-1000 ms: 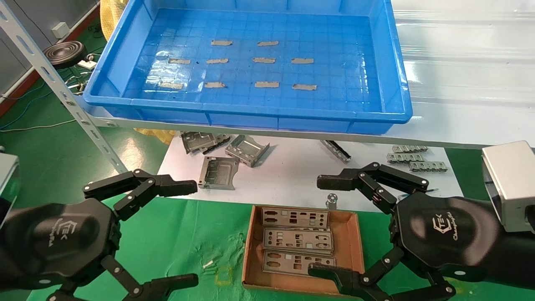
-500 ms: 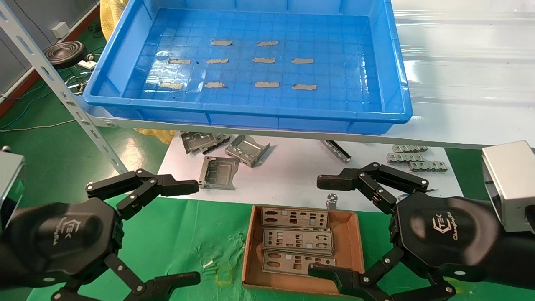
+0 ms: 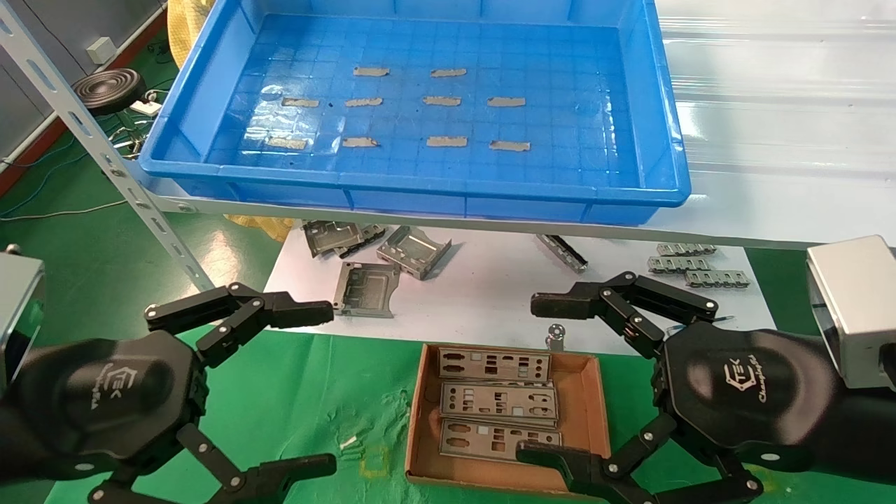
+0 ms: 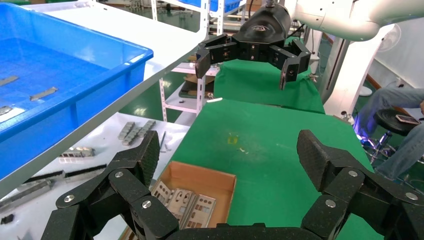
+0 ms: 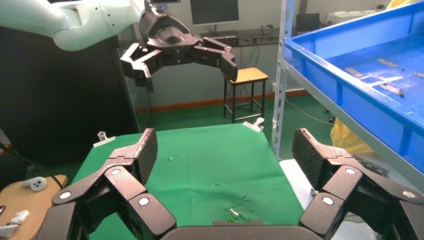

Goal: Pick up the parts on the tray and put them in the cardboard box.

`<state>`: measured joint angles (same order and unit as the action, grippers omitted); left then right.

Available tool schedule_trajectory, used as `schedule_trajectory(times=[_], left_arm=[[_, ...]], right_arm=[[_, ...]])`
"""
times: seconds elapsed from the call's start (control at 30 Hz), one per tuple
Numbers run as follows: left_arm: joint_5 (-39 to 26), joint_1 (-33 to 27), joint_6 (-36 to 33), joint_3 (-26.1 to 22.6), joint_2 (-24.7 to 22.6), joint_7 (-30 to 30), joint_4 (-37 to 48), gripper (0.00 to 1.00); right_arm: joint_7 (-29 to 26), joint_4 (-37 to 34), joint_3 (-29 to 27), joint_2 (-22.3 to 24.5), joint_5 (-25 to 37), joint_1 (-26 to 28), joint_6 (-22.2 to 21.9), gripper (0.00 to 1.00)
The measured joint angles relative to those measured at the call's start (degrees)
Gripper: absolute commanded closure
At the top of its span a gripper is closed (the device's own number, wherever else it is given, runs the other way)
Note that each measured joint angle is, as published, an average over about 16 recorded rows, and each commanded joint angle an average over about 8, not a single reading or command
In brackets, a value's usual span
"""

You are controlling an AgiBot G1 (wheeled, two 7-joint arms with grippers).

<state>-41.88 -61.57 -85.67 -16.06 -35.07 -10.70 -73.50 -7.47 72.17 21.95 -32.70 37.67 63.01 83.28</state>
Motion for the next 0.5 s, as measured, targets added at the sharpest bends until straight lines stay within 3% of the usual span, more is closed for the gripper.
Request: schedule_trajectory(times=[0.5], left_arm=[[-0.1,0.0,0.0,-0.1,0.0,0.0,0.1,0.00]], right_arm=[[0.0,0.0,0.0,0.0,0.0,0.0,0.0,0.00]])
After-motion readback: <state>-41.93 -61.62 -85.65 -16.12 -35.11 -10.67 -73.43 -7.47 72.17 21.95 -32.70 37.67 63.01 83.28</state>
